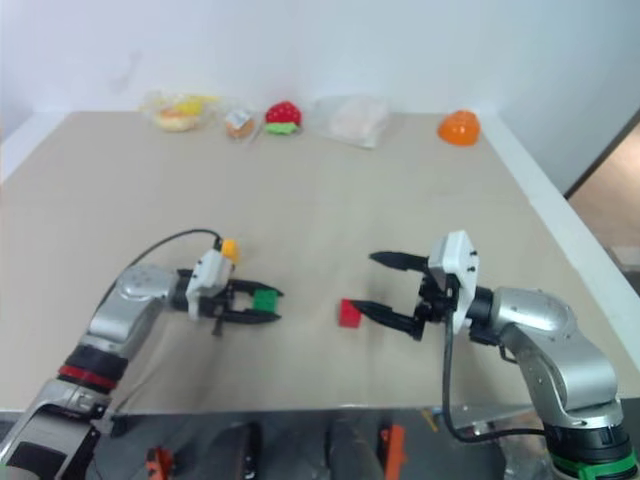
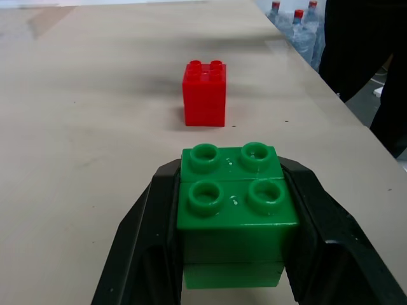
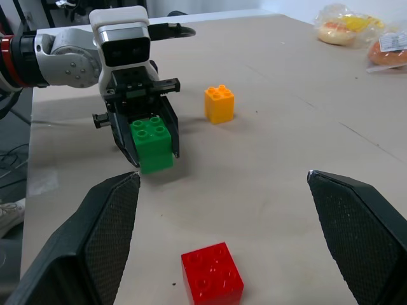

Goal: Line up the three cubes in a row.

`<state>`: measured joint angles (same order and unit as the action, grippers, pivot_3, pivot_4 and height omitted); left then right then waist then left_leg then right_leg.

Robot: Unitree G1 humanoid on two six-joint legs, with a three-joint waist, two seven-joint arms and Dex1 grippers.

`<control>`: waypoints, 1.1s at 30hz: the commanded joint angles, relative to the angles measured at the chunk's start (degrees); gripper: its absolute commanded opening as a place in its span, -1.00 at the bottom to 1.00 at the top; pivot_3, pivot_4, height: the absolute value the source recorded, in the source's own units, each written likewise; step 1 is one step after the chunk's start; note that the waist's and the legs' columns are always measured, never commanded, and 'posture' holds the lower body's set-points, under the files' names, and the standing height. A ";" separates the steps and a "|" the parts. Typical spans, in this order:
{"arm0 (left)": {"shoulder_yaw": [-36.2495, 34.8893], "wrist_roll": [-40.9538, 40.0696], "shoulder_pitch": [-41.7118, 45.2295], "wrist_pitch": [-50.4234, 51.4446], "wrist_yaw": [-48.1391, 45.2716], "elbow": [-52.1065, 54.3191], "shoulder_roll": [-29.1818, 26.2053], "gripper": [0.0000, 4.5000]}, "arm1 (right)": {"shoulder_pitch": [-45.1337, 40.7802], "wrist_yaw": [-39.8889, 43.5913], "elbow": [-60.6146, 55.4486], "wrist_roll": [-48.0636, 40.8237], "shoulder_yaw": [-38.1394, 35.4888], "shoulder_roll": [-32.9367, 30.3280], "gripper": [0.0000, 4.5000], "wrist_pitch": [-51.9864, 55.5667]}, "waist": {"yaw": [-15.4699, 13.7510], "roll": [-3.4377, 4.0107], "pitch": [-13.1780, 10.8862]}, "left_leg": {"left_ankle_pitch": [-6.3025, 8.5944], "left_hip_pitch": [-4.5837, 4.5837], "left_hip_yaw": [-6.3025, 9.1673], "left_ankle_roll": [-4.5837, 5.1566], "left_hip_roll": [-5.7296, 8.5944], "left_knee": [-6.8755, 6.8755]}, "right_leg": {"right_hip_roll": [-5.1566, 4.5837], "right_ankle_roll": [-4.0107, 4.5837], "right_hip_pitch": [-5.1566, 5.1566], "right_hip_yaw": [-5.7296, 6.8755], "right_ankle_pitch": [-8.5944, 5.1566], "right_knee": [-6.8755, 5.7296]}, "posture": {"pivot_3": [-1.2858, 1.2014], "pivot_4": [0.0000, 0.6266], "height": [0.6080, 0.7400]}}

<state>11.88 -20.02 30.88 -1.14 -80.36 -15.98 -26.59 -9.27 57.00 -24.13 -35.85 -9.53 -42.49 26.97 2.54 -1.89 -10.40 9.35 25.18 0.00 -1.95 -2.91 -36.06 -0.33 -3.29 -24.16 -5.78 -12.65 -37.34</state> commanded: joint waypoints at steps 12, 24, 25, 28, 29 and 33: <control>-0.06 1.20 -0.70 -0.69 3.35 -1.35 6.70 -0.39 | 0.05 -0.99 -2.39 -1.36 -1.22 -1.09 0.94 -0.11 | 0.06 0.00 0.00 | 0.02 -0.03 0.02 0.03 -0.01 0.07 | 0.05 -0.08 0.00 -0.02 -0.02 -0.01 | 0.03 -0.52 1.00; 1.67 6.66 1.81 -7.99 3.50 -11.86 10.04 -0.39 | -0.13 -0.96 -2.54 -1.48 -1.08 -1.03 0.94 0.01 | -0.05 0.00 0.00 | 0.02 -0.05 0.04 0.03 0.03 0.01 | 0.03 -0.10 0.07 -0.01 -0.01 -0.01 | 0.03 -0.52 1.00; 1.63 6.80 2.32 -8.15 3.34 -12.52 10.31 -0.39 | 0.05 -0.97 -2.68 -1.66 -1.33 -1.13 0.94 0.13 | -0.06 0.00 0.00 | 0.02 -0.05 0.04 0.03 0.03 -0.03 | 0.03 -0.10 0.09 -0.02 0.00 -0.01 | 0.03 -0.52 1.00; 1.27 6.76 3.14 -8.59 3.02 -13.59 10.80 -0.39 | 0.62 -1.02 -3.00 -1.93 -1.78 -1.39 0.94 0.30 | -0.07 0.01 0.00 | 0.02 -0.04 0.08 0.03 0.06 -0.19 | 0.02 -0.14 0.18 -0.02 0.02 -0.01 | 0.03 -0.52 1.00; 1.09 6.78 3.23 -8.66 3.24 -13.76 10.92 -0.39 | 0.79 -1.06 -3.15 -2.07 -1.85 -1.45 0.94 0.33 | -0.05 0.01 0.00 | 0.02 -0.04 0.07 0.03 0.07 -0.23 | 0.00 -0.17 0.19 -0.04 0.04 -0.01 | 0.03 -0.52 1.00; 0.17 5.53 3.32 -7.06 3.43 -13.14 11.38 0.20 | 0.73 -1.33 -3.09 -2.68 -1.99 -1.64 0.94 0.59 | -0.01 0.01 0.00 | 0.01 -0.04 0.07 0.05 0.10 -0.25 | -0.01 -0.19 0.20 -0.08 0.06 -0.01 | 0.03 -0.52 1.00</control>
<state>12.99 -13.59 33.40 -8.29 -77.10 -29.97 -15.65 -8.27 55.93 -24.79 -37.39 -9.40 -43.46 27.65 2.52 -1.89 -10.40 9.35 25.15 0.07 -1.90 -2.81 -36.31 -0.34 -3.48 -23.97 -5.86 -12.59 -37.35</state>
